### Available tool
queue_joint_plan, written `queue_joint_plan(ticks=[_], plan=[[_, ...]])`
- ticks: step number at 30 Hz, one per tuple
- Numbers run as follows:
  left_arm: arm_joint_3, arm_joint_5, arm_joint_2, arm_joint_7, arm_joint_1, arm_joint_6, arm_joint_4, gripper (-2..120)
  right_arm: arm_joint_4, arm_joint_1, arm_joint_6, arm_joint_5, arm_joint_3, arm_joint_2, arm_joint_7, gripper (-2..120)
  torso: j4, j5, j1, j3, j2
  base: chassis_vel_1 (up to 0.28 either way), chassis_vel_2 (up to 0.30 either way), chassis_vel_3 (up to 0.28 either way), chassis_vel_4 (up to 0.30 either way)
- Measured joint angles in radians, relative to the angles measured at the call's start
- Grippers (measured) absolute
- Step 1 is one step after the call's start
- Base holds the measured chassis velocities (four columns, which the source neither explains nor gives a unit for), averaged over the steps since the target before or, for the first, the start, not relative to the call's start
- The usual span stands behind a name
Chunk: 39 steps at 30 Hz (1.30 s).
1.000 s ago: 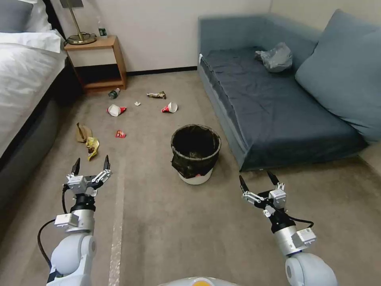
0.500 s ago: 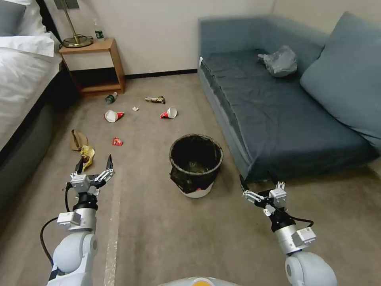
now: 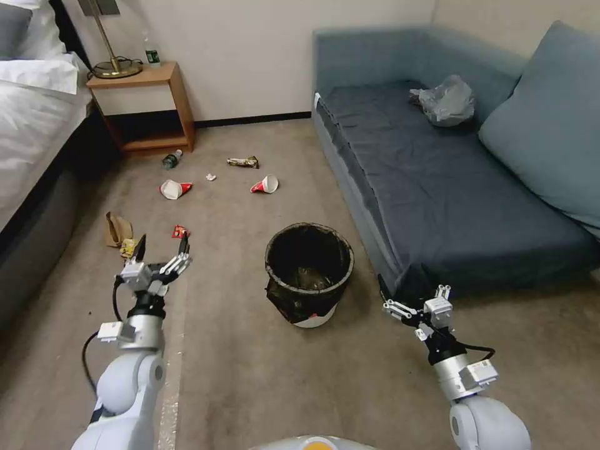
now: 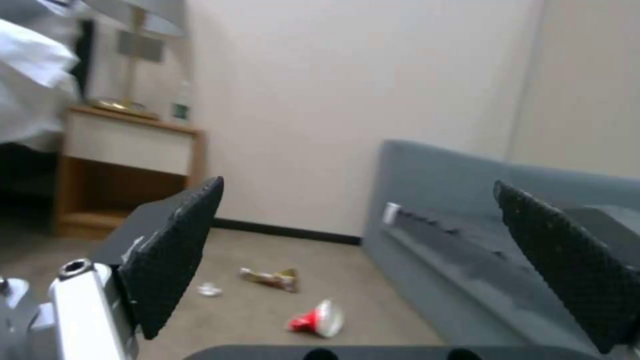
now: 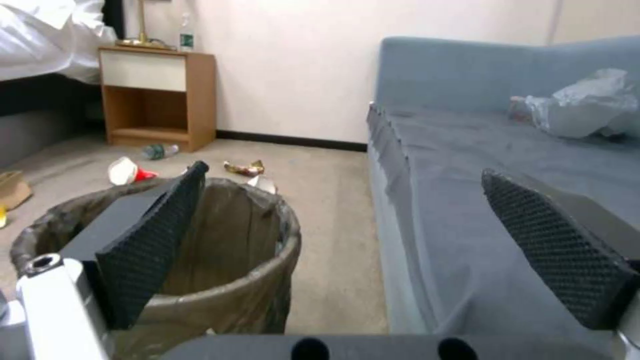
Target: Pick up the trash can from the floor.
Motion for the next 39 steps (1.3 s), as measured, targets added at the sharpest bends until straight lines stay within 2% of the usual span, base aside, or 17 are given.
queue_joint_plan(ticks=[2, 3, 5, 6, 8, 9, 10, 11, 12, 14, 15, 18, 20, 21, 23, 29, 39], plan=[[0.031, -0.033, 0.016, -0.051, -0.010, 0.066, -0.040, 100, -0.006, 0.019, -0.004, -0.003, -0.014, -0.009, -0.008, 100, 0.0007, -0.0001, 0.000, 0.000, 0.000, 0.000, 0.000, 0.000, 0.000], [0.031, -0.033, 0.016, -0.051, -0.010, 0.066, -0.040, 100, -0.006, 0.019, -0.004, -0.003, -0.014, -0.009, -0.008, 100, 0.0007, -0.0001, 0.000, 0.000, 0.000, 0.000, 0.000, 0.000, 0.000], [0.100, -0.102, 0.023, -0.114, -0.051, 0.181, -0.087, 100, -0.009, 0.020, -0.004, -0.009, -0.019, -0.012, -0.018, 100, 0.0008, -0.0001, 0.000, 0.000, 0.000, 0.000, 0.000, 0.000, 0.000], [0.100, -0.102, 0.023, -0.114, -0.051, 0.181, -0.087, 100, -0.009, 0.020, -0.004, -0.009, -0.019, -0.012, -0.018, 100, 0.0008, -0.0001, 0.000, 0.000, 0.000, 0.000, 0.000, 0.000, 0.000], [0.149, -0.147, 0.018, -0.171, -0.081, 0.293, -0.116, 100, -0.009, 0.015, -0.003, -0.010, -0.014, -0.012, -0.019, 100, 0.0001, 0.0000, 0.000, 0.000, 0.000, 0.000, 0.000, 0.000, 0.000], [0.149, -0.147, 0.018, -0.171, -0.081, 0.293, -0.116, 100, -0.009, 0.015, -0.003, -0.010, -0.014, -0.012, -0.019, 100, 0.0001, 0.0000, 0.000, 0.000, 0.000, 0.000, 0.000, 0.000, 0.000], [0.163, -0.159, 0.014, -0.189, -0.092, 0.336, -0.120, 99, -0.006, 0.013, -0.002, -0.009, -0.011, -0.011, -0.019, 100, 0.0001, 0.0000, 0.000, 0.000, 0.000, 0.000, 0.000, 0.000, 0.000], [0.177, -0.175, 0.005, -0.220, -0.111, 0.416, -0.120, 99, -0.002, 0.010, -0.002, -0.008, -0.007, -0.011, -0.023, 100, 0.0003, 0.0000, 0.000, 0.000, 0.000, 0.000, 0.000, 0.000, 0.000], [0.177, -0.175, 0.005, -0.220, -0.111, 0.416, -0.120, 99, -0.002, 0.010, -0.002, -0.008, -0.007, -0.011, -0.023, 100, 0.0003, 0.0000, 0.000, 0.000, 0.000, 0.000, 0.000, 0.000, 0.000], [0.182, -0.201, -0.006, -0.244, -0.137, 0.515, -0.100, 100, 0.001, 0.006, 0.000, -0.007, -0.001, -0.011, -0.027, 100, 0.0005, 0.0000, 0.000, 0.000, 0.000, 0.000, 0.000, 0.000, 0.000], [0.182, -0.201, -0.006, -0.244, -0.137, 0.515, -0.100, 100, 0.001, 0.006, 0.000, -0.007, -0.001, -0.011, -0.027, 100, 0.0005, 0.0000, 0.000, 0.000, 0.000, 0.000, 0.000, 0.000, 0.000], [0.182, -0.229, -0.014, -0.260, -0.155, 0.585, -0.082, 100, 0.002, 0.005, 0.003, -0.004, 0.005, -0.011, -0.029, 100, 0.0005, -0.0001, 0.000, 0.000, 0.000, 0.000, 0.000, 0.000, 0.000], [0.175, -0.282, -0.024, -0.269, -0.167, 0.669, -0.076, 100, 0.000, 0.006, 0.006, -0.002, 0.011, -0.012, -0.031, 100, 0.0005, -0.0002, 0.000, 0.000, 0.000, 0.000, 0.000, 0.000, 0.000], [0.175, -0.282, -0.024, -0.269, -0.167, 0.669, -0.076, 100, 0.000, 0.006, 0.006, -0.002, 0.011, -0.012, -0.031, 100, 0.0005, -0.0002, 0.000, 0.000, 0.000, 0.000, 0.000, 0.000, 0.000], [0.171, -0.302, -0.035, -0.271, -0.183, 0.743, -0.060, 100, -0.005, 0.008, 0.009, 0.000, 0.014, -0.012, -0.032, 100, 0.0005, 0.0000, 0.000, 0.000, 0.000, 0.000, 0.000, 0.000, 0.000], [0.173, -0.303, -0.045, -0.248, -0.207, 0.838, 0.001, 100, -0.006, 0.005, 0.015, 0.005, 0.020, -0.011, -0.039, 100, 0.0005, 0.0000, 0.000, 0.000, 0.000, 0.000, 0.000, 0.000, 0.000], [0.199, -0.294, -0.081, -0.239, -0.247, 0.863, 0.117, 100, -0.006, -0.008, 0.023, 0.013, 0.031, -0.013, -0.051, 100, 0.0005, -0.0001, 0.000, 0.000, 0.000, 0.000, 0.000, 0.000, 0.000]])
